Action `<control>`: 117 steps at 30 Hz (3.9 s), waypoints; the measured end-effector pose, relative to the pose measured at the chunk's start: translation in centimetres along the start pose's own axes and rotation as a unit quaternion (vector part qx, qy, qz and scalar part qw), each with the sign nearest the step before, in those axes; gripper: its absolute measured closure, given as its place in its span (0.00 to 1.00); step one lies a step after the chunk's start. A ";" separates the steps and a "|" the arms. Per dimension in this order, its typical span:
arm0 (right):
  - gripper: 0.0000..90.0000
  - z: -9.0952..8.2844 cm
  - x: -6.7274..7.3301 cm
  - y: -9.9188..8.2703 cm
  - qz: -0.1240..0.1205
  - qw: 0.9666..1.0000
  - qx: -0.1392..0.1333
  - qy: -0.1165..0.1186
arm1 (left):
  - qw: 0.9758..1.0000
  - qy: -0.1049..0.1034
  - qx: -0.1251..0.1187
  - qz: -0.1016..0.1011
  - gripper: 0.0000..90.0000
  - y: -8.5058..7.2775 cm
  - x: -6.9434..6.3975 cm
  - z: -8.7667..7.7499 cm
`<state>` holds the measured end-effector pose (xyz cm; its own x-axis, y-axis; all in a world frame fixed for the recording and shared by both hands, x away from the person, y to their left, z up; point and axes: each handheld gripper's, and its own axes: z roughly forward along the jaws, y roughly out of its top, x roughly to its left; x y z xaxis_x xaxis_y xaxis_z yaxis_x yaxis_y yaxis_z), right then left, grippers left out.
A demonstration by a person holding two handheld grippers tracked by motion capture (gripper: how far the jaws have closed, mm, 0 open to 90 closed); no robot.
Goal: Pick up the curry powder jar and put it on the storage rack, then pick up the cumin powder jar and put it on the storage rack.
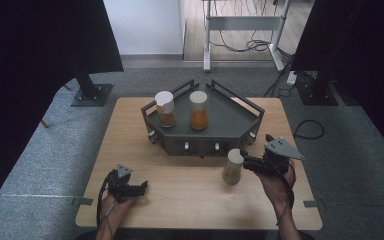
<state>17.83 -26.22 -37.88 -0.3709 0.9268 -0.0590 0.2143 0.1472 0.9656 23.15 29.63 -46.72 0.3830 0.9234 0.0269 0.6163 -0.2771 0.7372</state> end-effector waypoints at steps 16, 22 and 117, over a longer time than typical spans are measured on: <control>0.06 -1.2 -0.8 -2.4 0.001 0.999 0.011 -0.033 | 1.000 -0.002 0.000 0.002 0.02 0.0 0.0 0.0; 0.06 -1.2 -1.0 -3.6 0.003 0.999 0.020 -0.043 | 1.000 -0.003 0.001 0.003 0.02 0.0 0.0 0.0; 0.07 -1.4 -1.3 -9.7 0.048 0.994 0.044 -0.086 | 1.000 -0.001 0.000 0.002 0.02 -0.1 -0.2 -0.1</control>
<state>14.94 -29.34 -46.85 -0.1871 0.9822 -0.0163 0.3234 0.0772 0.9431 22.97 29.52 -46.73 0.3865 0.9219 0.0280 0.6148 -0.2801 0.7373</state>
